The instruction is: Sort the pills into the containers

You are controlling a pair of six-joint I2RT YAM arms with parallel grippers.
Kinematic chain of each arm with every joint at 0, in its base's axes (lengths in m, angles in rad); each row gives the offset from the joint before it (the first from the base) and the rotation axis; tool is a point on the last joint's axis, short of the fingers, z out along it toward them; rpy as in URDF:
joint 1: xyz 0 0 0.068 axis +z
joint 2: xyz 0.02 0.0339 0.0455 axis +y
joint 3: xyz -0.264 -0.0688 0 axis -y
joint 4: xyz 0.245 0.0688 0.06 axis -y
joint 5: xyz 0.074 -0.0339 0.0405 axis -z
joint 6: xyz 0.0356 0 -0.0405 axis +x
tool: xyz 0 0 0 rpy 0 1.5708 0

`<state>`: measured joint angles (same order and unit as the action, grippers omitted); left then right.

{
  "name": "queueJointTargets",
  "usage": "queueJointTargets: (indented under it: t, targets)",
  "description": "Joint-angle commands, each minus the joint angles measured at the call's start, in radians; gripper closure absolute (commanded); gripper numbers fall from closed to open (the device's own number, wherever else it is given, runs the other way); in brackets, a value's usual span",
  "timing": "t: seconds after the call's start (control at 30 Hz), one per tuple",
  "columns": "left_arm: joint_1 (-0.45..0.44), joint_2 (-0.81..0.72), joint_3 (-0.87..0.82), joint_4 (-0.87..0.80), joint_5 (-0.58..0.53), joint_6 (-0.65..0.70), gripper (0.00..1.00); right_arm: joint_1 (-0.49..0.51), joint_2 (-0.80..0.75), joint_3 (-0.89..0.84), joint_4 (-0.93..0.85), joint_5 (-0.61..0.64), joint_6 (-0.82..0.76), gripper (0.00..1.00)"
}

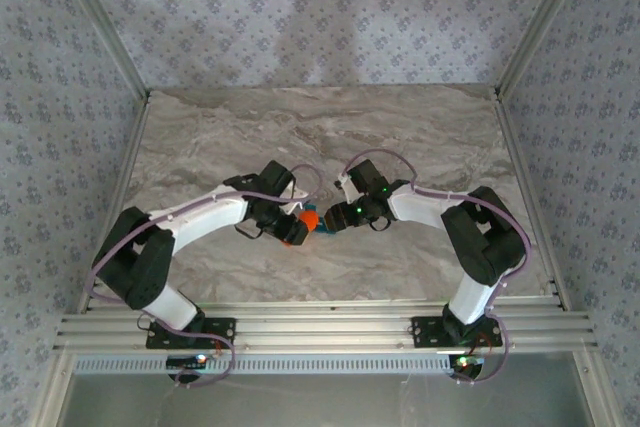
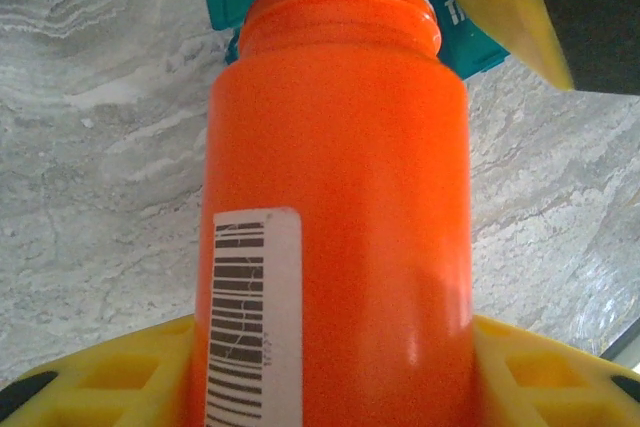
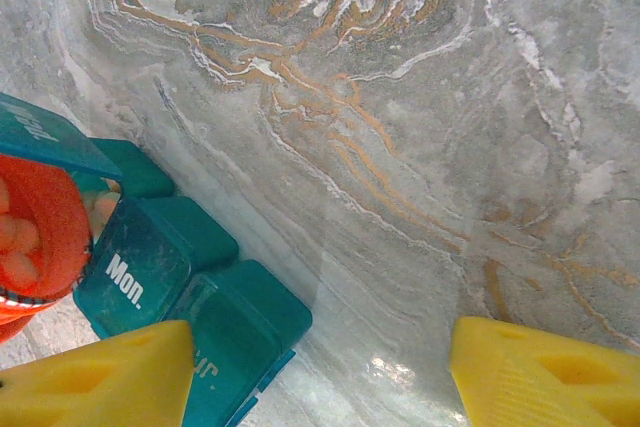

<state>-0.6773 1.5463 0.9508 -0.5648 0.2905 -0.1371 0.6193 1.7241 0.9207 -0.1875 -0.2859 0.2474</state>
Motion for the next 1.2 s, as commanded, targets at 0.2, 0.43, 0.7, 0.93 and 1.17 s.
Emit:
queueJointTargets:
  t: [0.2, 0.43, 0.7, 0.93, 1.17]
  targets:
    - [-0.023, -0.067, -0.123, 0.165, -0.047, -0.050, 1.00, 0.002, 0.065, -0.020, -0.006, 0.013, 0.015, 0.29]
    - [-0.032, -0.140, -0.204, 0.267, -0.062, -0.051, 1.00, 0.003, 0.060, -0.019, -0.009, 0.018, 0.014, 0.29]
    - [-0.038, -0.211, -0.293, 0.389, -0.069, -0.043, 1.00, 0.004, 0.059, -0.017, -0.017, 0.019, 0.013, 0.29]
    - [-0.040, -0.270, -0.346, 0.477, -0.070, -0.029, 1.00, 0.002, 0.036, -0.007, -0.036, 0.006, 0.010, 0.29]
    - [-0.047, -0.329, -0.387, 0.559, -0.065, -0.012, 1.00, -0.013, -0.015, -0.005, -0.039, 0.001, 0.016, 0.29]
